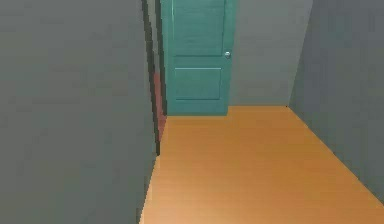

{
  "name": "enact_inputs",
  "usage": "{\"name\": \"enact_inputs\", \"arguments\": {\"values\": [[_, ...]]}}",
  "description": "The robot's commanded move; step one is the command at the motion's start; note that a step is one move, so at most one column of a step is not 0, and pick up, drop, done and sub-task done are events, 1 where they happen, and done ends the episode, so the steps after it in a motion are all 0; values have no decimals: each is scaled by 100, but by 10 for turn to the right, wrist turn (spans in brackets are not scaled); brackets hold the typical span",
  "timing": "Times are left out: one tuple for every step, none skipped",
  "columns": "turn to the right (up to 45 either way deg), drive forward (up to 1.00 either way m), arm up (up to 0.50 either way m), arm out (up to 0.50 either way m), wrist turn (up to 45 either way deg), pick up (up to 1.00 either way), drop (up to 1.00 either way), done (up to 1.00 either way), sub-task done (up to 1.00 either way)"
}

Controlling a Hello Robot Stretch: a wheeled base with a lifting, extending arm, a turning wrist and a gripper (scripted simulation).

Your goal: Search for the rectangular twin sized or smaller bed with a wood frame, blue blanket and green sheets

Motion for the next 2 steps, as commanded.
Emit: {"name": "enact_inputs", "arguments": {"values": [[60,0,0,0,0,0,0,0,0],[0,100,0,0,0,0,0,0,0]]}}
